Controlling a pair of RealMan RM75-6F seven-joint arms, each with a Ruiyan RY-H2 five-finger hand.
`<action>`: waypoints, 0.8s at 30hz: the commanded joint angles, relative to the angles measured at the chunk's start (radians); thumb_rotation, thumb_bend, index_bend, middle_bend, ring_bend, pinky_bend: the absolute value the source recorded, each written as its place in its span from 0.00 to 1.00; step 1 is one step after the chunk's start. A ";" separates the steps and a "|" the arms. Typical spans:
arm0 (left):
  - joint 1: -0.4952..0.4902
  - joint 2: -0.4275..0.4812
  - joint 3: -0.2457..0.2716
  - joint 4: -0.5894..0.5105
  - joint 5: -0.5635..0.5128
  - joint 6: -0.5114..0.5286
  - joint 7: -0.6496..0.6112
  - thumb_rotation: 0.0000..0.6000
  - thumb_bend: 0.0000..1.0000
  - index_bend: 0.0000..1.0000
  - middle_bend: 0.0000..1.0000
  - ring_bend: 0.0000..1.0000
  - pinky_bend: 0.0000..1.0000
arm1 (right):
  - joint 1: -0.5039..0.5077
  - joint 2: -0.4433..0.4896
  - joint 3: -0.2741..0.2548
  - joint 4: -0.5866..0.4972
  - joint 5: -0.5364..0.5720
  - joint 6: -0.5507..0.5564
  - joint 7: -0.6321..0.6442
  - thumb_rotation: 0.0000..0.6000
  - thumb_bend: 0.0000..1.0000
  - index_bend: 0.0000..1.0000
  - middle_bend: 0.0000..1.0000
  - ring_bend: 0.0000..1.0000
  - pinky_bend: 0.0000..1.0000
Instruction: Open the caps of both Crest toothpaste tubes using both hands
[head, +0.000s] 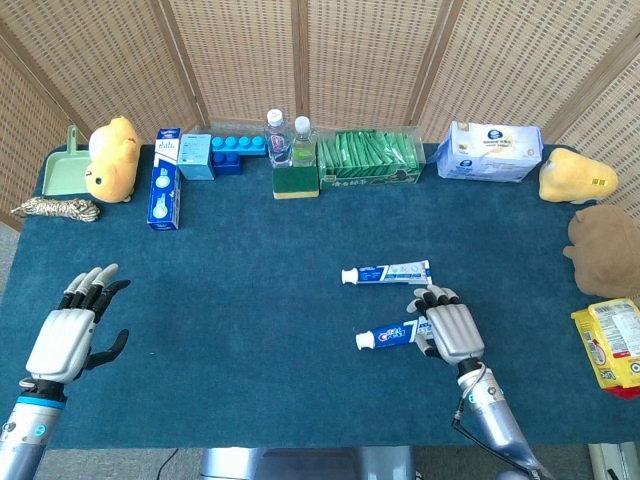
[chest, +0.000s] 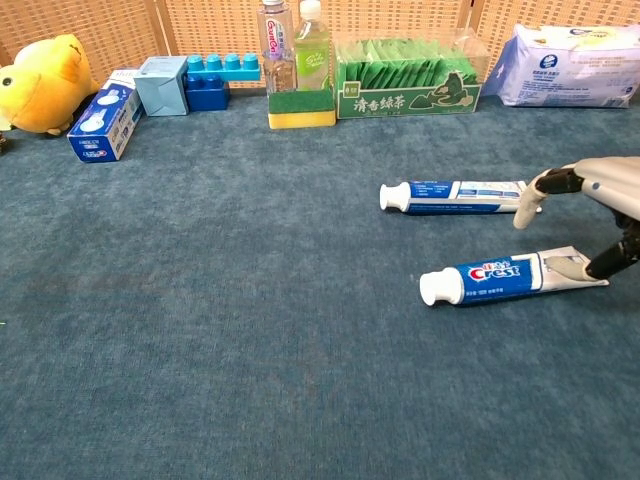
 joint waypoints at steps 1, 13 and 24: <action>-0.004 -0.001 0.002 -0.001 -0.004 -0.004 -0.002 1.00 0.37 0.15 0.05 0.00 0.04 | 0.013 -0.013 -0.006 0.012 0.017 -0.003 -0.026 1.00 0.36 0.34 0.23 0.14 0.17; -0.003 0.011 0.013 -0.008 -0.003 0.010 -0.012 1.00 0.37 0.15 0.04 0.00 0.04 | 0.035 -0.043 -0.032 0.037 0.021 0.011 -0.066 1.00 0.26 0.34 0.23 0.14 0.17; 0.001 0.014 0.023 -0.007 0.002 0.023 -0.023 1.00 0.37 0.15 0.04 0.00 0.03 | 0.061 -0.064 -0.039 0.063 0.032 -0.007 -0.062 1.00 0.26 0.34 0.23 0.14 0.17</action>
